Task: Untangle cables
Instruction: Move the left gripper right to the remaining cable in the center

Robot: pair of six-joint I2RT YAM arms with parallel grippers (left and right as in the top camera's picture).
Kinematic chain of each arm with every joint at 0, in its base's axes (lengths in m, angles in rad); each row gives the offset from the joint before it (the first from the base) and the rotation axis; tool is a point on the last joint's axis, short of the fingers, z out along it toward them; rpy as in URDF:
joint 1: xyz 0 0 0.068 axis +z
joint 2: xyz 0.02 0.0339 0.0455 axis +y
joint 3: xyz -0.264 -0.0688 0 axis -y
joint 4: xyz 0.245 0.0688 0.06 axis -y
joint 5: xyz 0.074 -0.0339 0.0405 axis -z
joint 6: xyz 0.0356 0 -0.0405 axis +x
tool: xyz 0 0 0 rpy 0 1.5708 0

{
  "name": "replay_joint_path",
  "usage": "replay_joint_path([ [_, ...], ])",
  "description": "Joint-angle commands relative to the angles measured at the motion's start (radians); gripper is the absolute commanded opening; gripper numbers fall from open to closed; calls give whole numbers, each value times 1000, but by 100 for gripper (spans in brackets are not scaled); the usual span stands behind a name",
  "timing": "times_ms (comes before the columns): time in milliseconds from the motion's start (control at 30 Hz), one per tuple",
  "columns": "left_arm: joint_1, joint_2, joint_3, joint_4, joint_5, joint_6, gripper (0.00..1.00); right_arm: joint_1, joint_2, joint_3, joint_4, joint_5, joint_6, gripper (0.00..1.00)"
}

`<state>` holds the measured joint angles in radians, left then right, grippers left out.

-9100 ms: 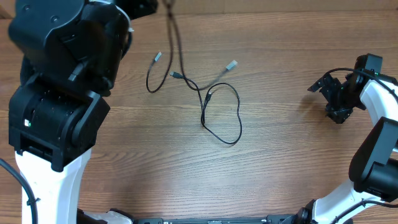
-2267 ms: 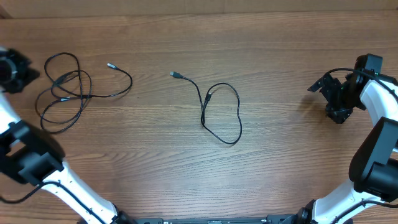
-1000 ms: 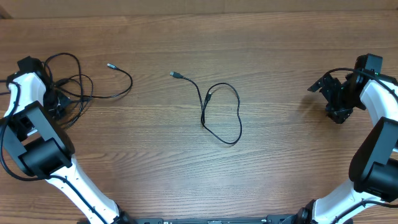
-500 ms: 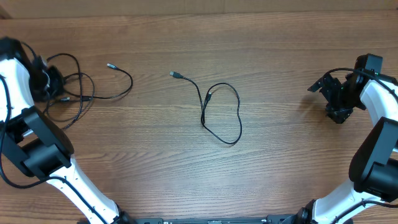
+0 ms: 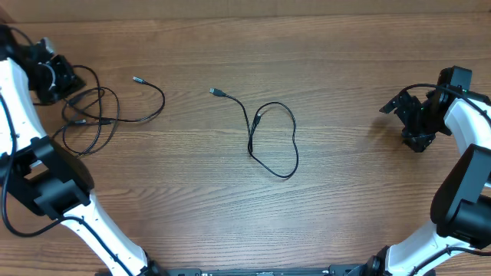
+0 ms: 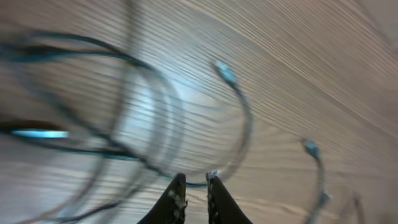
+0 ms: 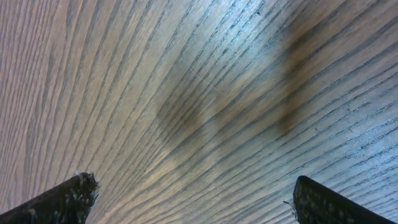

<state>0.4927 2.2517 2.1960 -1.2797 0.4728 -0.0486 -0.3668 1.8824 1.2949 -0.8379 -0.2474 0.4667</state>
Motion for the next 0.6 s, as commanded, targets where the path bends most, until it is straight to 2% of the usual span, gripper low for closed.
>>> replay_joint_path([
  [0,-66,-8,-53,-4,149,6,15,-2,-19,15,3,-1,-6,100],
  [33,-81,-8,-64,-4,148,-6,13,-2,-19,16,3,-1,-7,100],
  [67,-102,-8,-80,-4,148,-12,4,-2,-19,15,3,-1,-6,100],
  [333,-281,-7,-200,17,146,-13,4,-2,-19,15,3,-1,-6,100],
  [567,-447,-7,-249,55,102,-84,4,-2,-19,15,3,-1,-6,100],
])
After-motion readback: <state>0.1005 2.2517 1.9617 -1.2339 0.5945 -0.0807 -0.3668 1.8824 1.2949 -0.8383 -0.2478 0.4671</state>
